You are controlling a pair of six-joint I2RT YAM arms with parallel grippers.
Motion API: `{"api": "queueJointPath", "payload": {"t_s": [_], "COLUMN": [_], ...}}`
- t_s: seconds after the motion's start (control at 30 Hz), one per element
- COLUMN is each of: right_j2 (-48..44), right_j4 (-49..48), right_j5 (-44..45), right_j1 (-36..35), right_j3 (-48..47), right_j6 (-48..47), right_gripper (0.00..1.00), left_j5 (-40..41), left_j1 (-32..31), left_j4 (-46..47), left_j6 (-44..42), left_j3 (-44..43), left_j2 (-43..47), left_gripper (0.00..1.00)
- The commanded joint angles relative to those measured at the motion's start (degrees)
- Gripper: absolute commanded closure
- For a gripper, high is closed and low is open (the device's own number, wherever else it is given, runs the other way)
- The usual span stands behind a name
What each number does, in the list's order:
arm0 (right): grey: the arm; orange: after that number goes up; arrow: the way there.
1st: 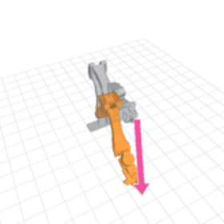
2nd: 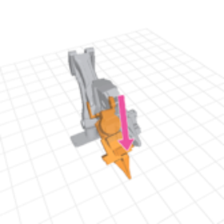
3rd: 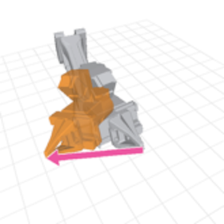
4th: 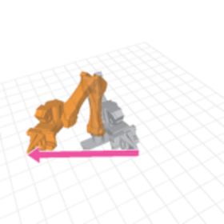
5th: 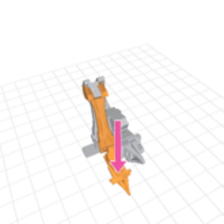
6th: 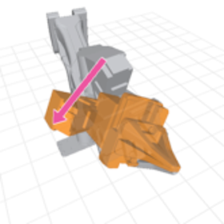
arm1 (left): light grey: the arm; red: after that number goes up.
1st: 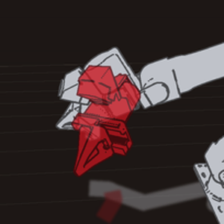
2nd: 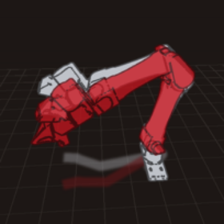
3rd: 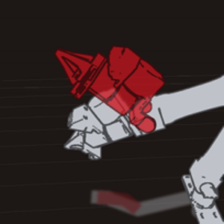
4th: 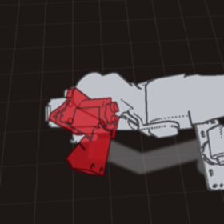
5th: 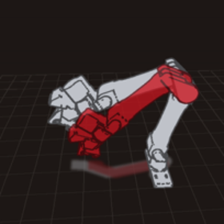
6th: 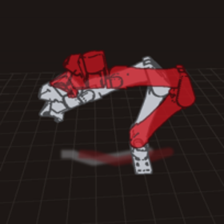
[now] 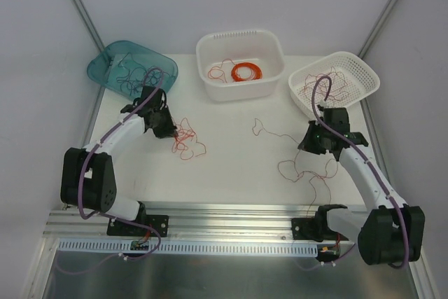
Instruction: Untangle the cables
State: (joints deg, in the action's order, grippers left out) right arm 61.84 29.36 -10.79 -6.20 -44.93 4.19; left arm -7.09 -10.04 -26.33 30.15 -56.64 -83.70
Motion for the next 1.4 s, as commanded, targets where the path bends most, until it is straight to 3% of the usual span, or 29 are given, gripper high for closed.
{"api": "queueJointPath", "payload": {"t_s": [0.0, 0.07, 0.27, 0.4, 0.53, 0.83, 0.97, 1.07, 1.37], "right_j2": [4.5, 6.8, 11.4, 9.5, 6.5, 4.0, 6.5, 8.7, 16.9], "right_j4": [2.0, 2.9, 7.4, 10.0, 12.8, 16.5, 13.1, 9.0, 2.9], "right_j5": [6.5, 7.4, 10.3, 15.3, 17.8, 23.0, 22.0, 19.7, 19.0], "right_j1": [0.2, 0.2, -1.6, -2.9, -3.7, -8.7, -10.4, -11.3, -14.8], "right_j3": [1.8, 2.1, 1.6, 1.0, -0.3, -2.3, -0.9, 1.2, 4.8], "right_j6": [4.2, 4.7, 6.3, 8.1, 10.6, 17.3, 17.6, 17.4, 17.9], "right_gripper": [0.96, 0.94, 0.69, 0.25, 0.01, 0.03, 0.03, 0.03, 0.03], "left_j5": [-3.4, -4.8, -8.3, -9.9, -11.7, -11.9, -11.3, -9.8, -5.7], "left_j1": [-1.6, -2.5, -3.7, -3.6, -3.7, -3.6, -3.6, -3.7, -3.7], "left_j4": [0.1, 0.7, 0.7, 0.7, 0.7, 0.7, 0.8, 0.8, 3.0], "left_j6": [-0.8, -1.0, -2.6, -4.3, -7.7, -13.6, -14.6, -15.7, -17.8], "left_j3": [1.5, 1.9, 2.9, 3.9, 4.4, 7.2, 8.2, 9.7, 16.1], "left_j2": [1.3, 1.0, 2.0, 3.9, 6.4, 11.5, 13.8, 15.9, 24.1], "left_gripper": [1.00, 1.00, 0.93, 0.85, 0.70, 0.29, 0.19, 0.15, 0.14]}}
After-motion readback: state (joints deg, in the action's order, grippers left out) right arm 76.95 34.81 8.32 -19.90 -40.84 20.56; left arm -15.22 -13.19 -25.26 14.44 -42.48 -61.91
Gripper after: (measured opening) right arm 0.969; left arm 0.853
